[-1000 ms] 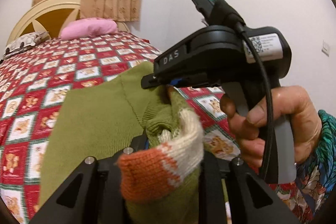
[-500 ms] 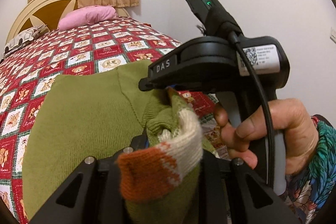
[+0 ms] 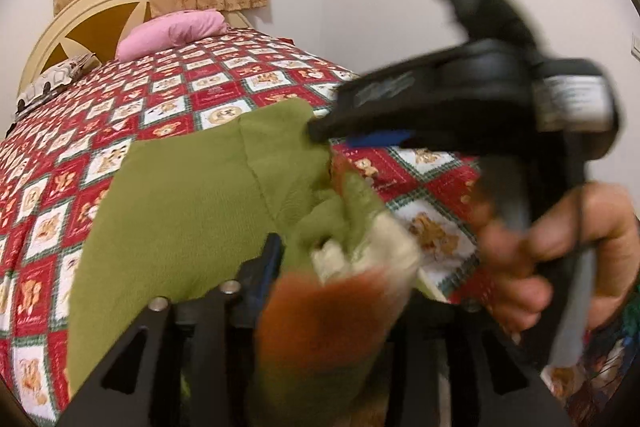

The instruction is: Fold small clothes

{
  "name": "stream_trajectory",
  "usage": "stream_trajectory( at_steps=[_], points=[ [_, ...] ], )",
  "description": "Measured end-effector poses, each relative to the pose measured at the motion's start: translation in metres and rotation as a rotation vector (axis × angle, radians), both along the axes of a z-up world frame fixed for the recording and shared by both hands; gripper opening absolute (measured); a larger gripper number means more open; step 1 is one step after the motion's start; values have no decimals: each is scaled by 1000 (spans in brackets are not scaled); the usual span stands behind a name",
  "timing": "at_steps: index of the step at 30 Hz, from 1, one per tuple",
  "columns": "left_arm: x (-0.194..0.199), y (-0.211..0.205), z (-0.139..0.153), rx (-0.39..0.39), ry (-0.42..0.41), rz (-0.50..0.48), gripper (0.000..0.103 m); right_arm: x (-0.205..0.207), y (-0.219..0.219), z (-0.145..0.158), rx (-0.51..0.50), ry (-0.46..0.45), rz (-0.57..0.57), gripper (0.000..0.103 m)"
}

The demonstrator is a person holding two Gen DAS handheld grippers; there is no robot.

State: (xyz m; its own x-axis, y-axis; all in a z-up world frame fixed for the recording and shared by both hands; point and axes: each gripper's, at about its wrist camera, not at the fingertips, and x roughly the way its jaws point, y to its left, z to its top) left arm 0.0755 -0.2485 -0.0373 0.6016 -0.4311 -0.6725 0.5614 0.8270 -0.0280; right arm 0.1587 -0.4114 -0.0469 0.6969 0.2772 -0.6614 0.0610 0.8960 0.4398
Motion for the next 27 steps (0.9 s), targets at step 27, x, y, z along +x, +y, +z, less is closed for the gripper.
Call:
stream_trajectory(
  at_steps=[27],
  points=[
    [-30,129,-9,53,-16,207,79,-149,94,42,-216,-92,-53,61]
  ],
)
